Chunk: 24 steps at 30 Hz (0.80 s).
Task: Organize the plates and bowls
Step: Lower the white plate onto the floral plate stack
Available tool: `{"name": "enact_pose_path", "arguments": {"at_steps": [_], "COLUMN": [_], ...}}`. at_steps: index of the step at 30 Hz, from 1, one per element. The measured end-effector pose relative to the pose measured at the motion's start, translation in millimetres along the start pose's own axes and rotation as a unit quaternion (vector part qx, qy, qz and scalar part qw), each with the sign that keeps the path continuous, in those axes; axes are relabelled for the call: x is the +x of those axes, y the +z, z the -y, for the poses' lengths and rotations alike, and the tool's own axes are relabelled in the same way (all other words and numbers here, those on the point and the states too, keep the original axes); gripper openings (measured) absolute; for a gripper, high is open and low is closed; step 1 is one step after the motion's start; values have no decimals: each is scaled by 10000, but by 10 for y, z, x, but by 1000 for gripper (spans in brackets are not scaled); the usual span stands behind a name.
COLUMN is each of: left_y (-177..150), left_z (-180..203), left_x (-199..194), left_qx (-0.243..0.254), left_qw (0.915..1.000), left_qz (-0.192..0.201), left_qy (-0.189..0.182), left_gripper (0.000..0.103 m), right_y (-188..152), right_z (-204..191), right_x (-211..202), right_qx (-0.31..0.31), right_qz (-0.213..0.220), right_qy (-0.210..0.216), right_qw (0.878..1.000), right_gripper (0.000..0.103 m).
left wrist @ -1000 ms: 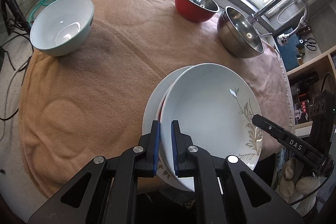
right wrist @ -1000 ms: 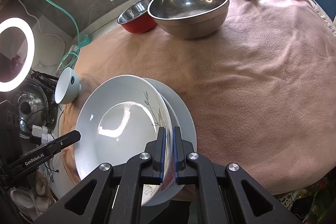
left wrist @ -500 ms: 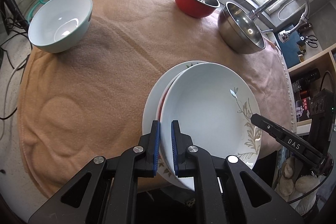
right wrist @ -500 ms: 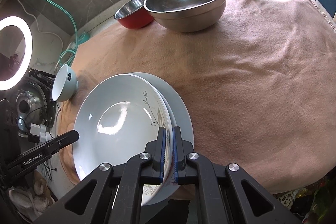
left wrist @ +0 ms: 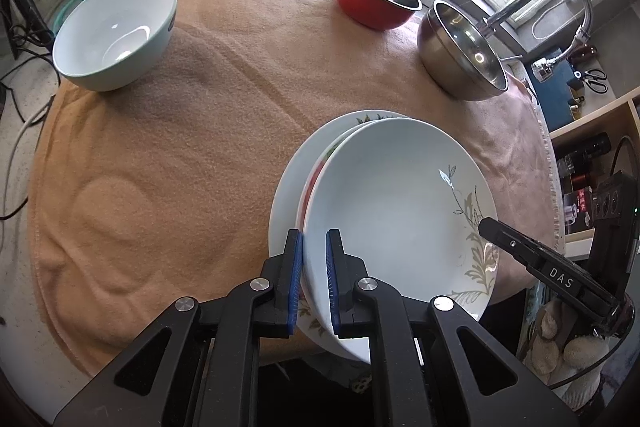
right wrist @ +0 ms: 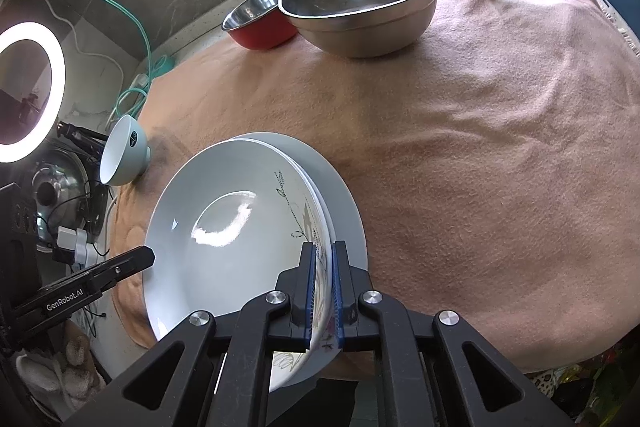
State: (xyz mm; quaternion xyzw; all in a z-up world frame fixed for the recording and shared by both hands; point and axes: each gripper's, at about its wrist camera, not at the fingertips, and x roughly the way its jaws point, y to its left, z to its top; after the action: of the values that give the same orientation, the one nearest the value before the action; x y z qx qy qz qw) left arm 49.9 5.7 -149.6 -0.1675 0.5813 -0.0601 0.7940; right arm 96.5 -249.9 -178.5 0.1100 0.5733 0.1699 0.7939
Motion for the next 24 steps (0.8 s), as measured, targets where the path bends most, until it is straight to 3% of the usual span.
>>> {"name": "enact_pose_path", "arguments": {"at_steps": [9,20,24], "left_y": [-16,-40,-22], "left_z": [-46,-82,-107], "left_x": [-112,-188,-240], "left_qx": [-345,-533,-550], "left_qw": [9988,9976,9973], "left_qz": [216,311,357], "left_qy": [-260,-319,-337], "left_gripper": [9,12,12], "right_y": [-75,-111,-115], "right_z": [51,122,166], "right_x": [-38,-83,-146], "right_qx": [127,331,349], "right_qz": [76,150,264], "right_qy": [166,328,307], "right_qw": [9998,9988,9986], "right_gripper": [10,15,24]}}
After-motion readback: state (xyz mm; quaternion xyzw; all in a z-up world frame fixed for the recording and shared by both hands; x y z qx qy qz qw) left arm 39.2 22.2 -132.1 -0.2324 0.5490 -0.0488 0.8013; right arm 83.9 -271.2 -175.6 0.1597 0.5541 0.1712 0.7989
